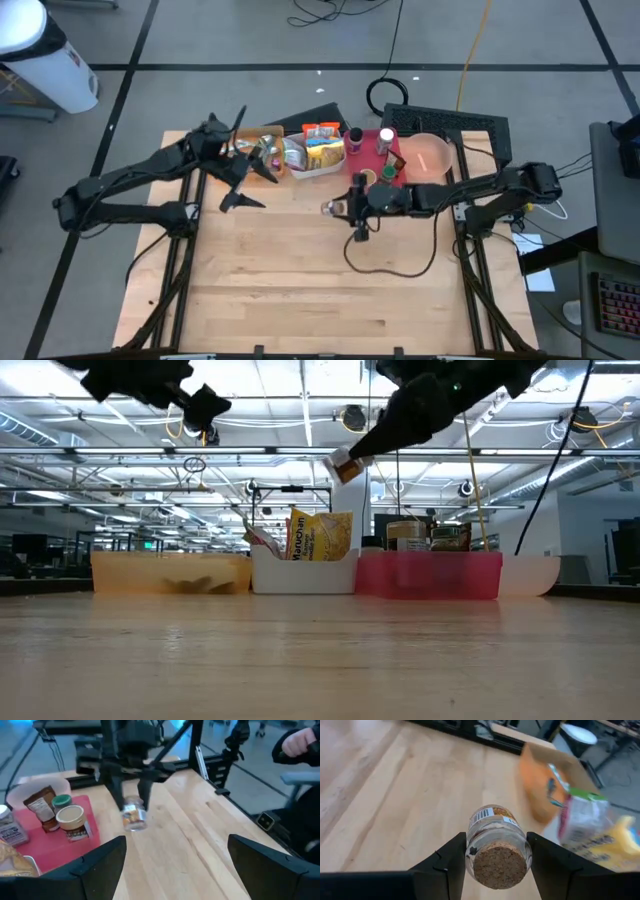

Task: Pick & Place Food Item
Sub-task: Put the brown seasoning bottle into the pink bin

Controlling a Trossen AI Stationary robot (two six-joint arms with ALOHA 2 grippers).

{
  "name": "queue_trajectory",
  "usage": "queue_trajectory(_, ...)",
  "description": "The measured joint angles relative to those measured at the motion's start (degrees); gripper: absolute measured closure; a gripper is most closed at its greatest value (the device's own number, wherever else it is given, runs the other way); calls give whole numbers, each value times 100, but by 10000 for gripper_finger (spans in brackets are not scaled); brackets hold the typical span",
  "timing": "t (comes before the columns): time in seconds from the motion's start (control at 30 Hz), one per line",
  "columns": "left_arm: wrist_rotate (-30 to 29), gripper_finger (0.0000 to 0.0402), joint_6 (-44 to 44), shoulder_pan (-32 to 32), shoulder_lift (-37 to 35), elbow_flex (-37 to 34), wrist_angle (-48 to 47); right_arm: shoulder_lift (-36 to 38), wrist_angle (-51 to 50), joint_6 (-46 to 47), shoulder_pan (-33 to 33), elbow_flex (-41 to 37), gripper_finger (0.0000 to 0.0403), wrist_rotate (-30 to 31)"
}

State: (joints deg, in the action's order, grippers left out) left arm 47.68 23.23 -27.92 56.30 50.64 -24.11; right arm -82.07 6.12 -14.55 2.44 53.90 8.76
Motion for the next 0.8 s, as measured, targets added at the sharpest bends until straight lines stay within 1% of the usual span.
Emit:
queue_trajectory(0.1, 2, 46, -380, -14, -289, -671, 779, 307, -319, 164, -207, 6, 235, -7)
queue_trajectory(0.23, -2, 46, -1041, -14, -474, -1504, 2108, 692, -643, 329, -502, 6, 235, -21)
queue_trajectory(0.33, -7, 46, -1548, -14, -471, -1954, 2909, 955, -946, 337, -771, 86, 235, -155)
queue_trajectory(0.43, -26, 46, -1750, -14, -470, -2220, 3470, 1012, -1495, 333, -1027, 463, 235, -154)
queue_trajectory(0.5, -94, 46, -1759, -14, -450, -2305, 3644, 979, -2079, 273, -1206, 800, 235, -156)
queue_trajectory(0.63, -334, 46, -1634, -14, -447, -2329, 3658, 649, -3189, 106, -1600, 1653, 235, -175)
queue_trajectory(0.8, -471, 46, -1552, -14, -447, -2329, 3671, -71, -4502, -58, -2190, 2764, 235, -623)
